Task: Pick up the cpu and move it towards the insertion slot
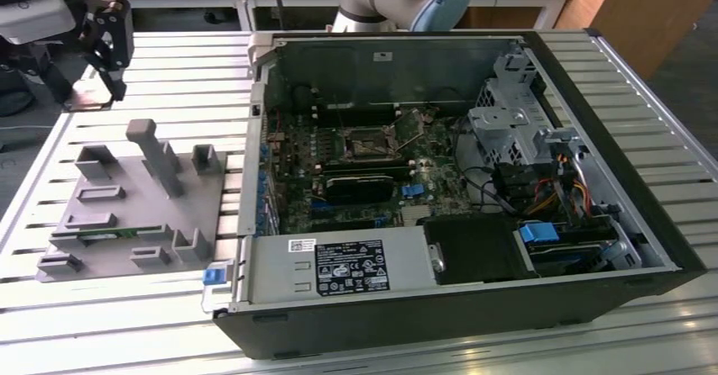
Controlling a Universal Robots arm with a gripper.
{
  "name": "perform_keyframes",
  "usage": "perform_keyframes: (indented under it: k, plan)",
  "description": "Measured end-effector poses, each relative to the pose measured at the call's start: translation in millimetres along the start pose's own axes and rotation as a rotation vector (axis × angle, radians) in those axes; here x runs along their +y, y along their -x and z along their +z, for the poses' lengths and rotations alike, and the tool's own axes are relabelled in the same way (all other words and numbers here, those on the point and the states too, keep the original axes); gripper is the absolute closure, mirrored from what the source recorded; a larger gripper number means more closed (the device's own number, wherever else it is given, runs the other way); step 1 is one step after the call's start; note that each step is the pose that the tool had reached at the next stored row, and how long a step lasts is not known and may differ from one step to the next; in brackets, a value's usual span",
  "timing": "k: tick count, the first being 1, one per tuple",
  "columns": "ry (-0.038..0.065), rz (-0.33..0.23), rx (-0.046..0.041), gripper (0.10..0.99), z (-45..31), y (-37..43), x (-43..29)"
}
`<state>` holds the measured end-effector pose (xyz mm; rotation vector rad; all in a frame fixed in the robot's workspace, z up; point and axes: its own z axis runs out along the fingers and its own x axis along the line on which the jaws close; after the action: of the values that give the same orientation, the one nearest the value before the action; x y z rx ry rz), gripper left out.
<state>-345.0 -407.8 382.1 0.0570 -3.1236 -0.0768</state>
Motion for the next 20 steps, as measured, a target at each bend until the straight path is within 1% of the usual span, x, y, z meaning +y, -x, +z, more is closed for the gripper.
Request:
perform_keyframes:
  k: [9, 20]
  plan:
    - [0.000, 0.000, -0.0003, 0.541, -0.3, 19.6, -0.7]
    - [0.000, 0.000, -0.0005, 0.541, -0.8, 45.6, -1.6]
